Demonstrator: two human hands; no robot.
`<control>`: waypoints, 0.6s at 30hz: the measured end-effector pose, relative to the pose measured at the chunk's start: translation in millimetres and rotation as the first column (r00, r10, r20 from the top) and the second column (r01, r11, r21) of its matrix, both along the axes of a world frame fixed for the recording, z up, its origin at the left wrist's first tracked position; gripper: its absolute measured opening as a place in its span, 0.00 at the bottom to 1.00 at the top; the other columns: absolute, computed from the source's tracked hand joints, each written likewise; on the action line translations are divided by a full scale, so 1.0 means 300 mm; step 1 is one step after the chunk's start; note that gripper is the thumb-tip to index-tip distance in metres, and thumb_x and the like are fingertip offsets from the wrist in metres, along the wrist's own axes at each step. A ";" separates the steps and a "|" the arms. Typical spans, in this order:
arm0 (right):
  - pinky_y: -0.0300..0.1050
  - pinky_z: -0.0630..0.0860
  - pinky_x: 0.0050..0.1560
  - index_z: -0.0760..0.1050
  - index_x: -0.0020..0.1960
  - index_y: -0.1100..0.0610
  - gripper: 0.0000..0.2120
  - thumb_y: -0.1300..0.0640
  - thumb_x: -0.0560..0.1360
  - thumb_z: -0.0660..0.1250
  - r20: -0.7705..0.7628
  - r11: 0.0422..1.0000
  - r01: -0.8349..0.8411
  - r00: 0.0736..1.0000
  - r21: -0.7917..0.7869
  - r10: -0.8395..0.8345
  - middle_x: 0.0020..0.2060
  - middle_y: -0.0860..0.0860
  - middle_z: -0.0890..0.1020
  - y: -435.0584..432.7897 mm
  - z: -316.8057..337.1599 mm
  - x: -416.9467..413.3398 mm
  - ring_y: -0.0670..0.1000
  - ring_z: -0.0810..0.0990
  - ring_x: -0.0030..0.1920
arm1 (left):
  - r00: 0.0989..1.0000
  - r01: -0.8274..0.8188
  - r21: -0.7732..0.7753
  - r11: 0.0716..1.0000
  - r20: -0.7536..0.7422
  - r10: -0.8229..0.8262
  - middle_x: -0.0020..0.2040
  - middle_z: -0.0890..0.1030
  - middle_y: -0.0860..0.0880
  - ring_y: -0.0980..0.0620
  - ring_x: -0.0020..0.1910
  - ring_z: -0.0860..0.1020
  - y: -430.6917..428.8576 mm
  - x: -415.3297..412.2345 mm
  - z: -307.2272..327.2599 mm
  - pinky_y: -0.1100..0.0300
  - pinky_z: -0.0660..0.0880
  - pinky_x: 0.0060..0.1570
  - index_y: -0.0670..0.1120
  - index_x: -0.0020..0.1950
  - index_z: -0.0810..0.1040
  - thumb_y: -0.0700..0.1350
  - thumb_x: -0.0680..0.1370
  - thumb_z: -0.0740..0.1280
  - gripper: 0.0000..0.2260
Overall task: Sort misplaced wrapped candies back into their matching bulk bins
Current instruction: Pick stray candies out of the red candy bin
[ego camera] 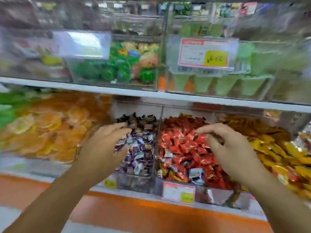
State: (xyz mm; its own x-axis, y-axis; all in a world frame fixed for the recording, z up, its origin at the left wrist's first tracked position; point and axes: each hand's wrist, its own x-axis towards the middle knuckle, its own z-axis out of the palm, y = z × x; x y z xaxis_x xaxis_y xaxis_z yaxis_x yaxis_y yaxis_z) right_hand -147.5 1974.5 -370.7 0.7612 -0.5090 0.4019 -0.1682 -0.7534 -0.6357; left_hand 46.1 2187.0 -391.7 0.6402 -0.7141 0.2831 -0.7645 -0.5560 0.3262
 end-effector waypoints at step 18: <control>0.51 0.72 0.60 0.74 0.62 0.42 0.20 0.39 0.72 0.69 -0.864 0.668 -0.744 0.336 0.000 0.375 0.60 0.48 0.69 0.271 -0.179 0.857 0.52 0.73 0.58 | 0.990 -0.047 -0.143 0.989 -0.141 0.026 0.75 0.57 0.66 0.67 0.71 0.57 0.277 0.203 -0.121 0.81 0.49 0.61 0.61 0.74 0.61 0.40 0.79 0.63 0.28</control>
State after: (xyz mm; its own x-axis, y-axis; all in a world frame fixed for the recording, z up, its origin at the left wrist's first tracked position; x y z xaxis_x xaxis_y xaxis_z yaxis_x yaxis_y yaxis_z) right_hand 109.5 2055.8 -424.4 0.8667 0.2039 -0.4551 0.1373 -0.9749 -0.1753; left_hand 107.1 2270.0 -428.0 0.7054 -0.6471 0.2893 -0.6863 -0.5213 0.5073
